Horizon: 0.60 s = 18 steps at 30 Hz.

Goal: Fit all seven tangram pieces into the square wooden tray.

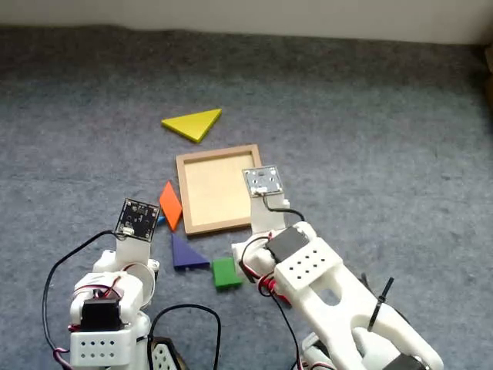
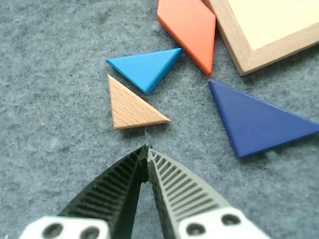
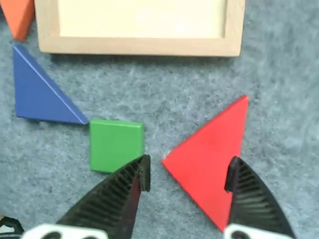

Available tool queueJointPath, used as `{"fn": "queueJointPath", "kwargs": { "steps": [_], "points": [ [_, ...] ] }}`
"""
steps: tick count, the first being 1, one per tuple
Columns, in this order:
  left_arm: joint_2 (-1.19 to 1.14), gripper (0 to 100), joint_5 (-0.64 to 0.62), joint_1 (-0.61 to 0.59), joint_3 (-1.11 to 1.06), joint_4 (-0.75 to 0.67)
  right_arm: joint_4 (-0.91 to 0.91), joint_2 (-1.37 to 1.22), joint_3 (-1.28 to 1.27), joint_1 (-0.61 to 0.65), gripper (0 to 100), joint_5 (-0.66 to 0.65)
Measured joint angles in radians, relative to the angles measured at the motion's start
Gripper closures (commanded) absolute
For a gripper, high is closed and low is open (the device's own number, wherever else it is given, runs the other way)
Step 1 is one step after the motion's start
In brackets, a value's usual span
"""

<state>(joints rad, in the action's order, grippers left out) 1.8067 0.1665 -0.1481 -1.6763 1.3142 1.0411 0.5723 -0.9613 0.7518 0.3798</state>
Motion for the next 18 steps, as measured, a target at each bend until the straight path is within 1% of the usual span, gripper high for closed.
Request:
{"fn": "queueJointPath", "kwargs": {
  "steps": [3,5,10,15,18],
  "points": [
    [0.000,99,0.000,0.000,0.000,0.000,0.000,-0.060,0.000,0.000,66.5,0.000],
    [0.000,99,0.000,0.000,0.000,0.000,0.000,-0.123,0.000,0.000,63.6,0.012],
    [0.000,99,0.000,0.000,0.000,0.000,0.000,-0.276,0.048,0.008,63.6,0.031],
    [0.000,99,0.000,0.000,0.000,0.000,-0.002,-0.365,0.086,0.005,63.6,0.031],
    [0.000,99,0.000,0.000,0.000,0.000,-0.005,-0.373,0.086,0.005,63.6,0.031]
  ]
}}
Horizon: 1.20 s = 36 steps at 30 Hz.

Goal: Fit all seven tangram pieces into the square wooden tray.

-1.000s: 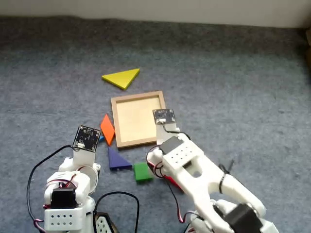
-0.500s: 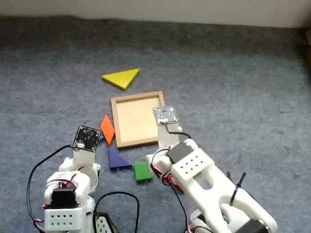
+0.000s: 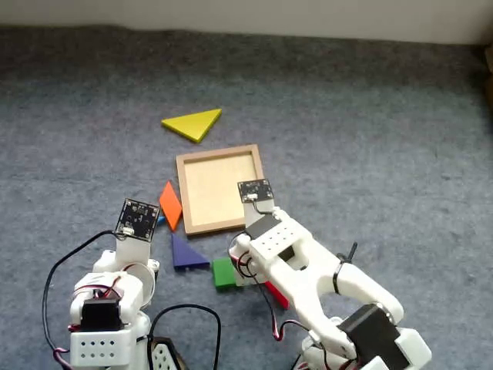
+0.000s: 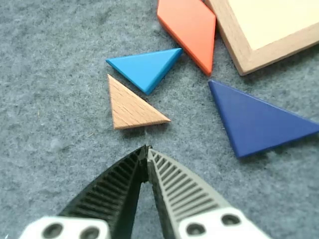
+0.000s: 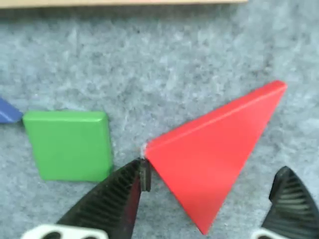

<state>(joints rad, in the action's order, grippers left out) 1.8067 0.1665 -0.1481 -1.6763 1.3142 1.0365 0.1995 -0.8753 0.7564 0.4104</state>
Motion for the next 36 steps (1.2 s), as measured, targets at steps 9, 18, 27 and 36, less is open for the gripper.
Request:
{"fn": "queueJointPath", "kwargs": {
  "steps": [9,18,27,36],
  "points": [
    [0.000,99,0.000,0.000,0.000,0.000,0.002,0.000,0.028,0.000,63.6,0.017],
    [0.000,99,0.000,0.000,0.000,0.000,0.002,-0.012,0.089,0.002,63.6,0.195],
    [0.000,99,0.000,0.000,0.000,0.000,0.003,-0.012,0.089,0.002,63.7,0.201],
    [0.000,99,0.000,0.000,0.000,0.000,0.003,-0.012,0.089,0.002,63.7,0.201]
  ]
}}
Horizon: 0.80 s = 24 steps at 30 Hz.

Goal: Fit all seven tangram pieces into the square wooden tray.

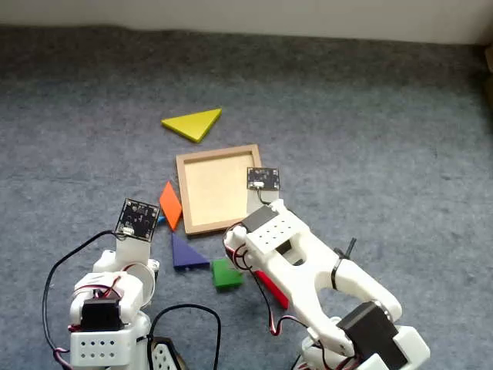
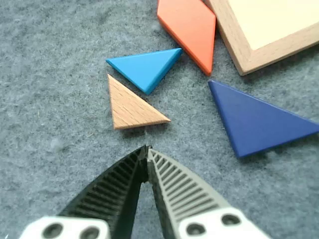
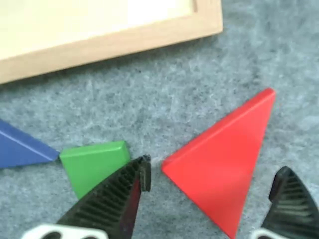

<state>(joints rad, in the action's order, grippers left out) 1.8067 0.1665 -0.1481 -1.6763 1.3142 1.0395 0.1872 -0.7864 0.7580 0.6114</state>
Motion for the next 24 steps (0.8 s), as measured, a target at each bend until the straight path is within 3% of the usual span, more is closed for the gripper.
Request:
{"fn": "queueJointPath", "kwargs": {
  "steps": [24],
  "points": [
    [0.000,99,0.000,0.000,0.000,0.000,-0.051,0.002,-0.091,-0.018,63.8,0.000]
  ]
}}
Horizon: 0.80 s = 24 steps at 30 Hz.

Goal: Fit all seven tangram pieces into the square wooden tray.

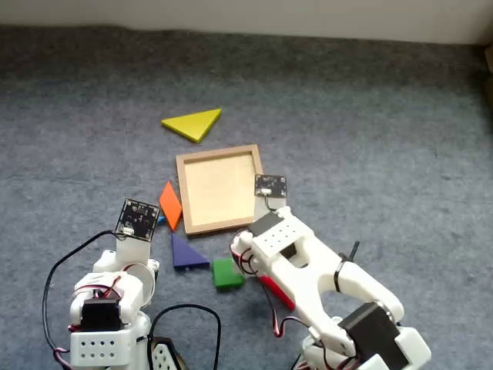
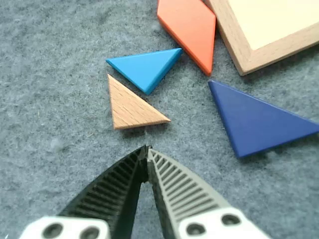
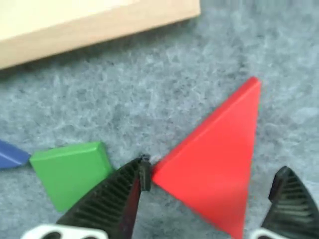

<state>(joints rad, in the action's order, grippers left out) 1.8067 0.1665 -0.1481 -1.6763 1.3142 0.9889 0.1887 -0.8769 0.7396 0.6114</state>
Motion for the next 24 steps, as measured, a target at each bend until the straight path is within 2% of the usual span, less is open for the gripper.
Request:
{"fn": "queueJointPath", "kwargs": {
  "steps": [11,17,24],
  "points": [
    [0.000,99,0.000,0.000,0.000,0.000,-0.002,0.002,-0.008,0.032,63.9,0.006],
    [0.000,99,0.000,0.000,0.000,0.000,-0.002,0.002,-0.008,0.032,77.6,0.006],
    [0.000,99,0.000,0.000,0.000,0.000,-0.037,0.002,-0.018,0.032,78.5,0.006]
  ]
}}
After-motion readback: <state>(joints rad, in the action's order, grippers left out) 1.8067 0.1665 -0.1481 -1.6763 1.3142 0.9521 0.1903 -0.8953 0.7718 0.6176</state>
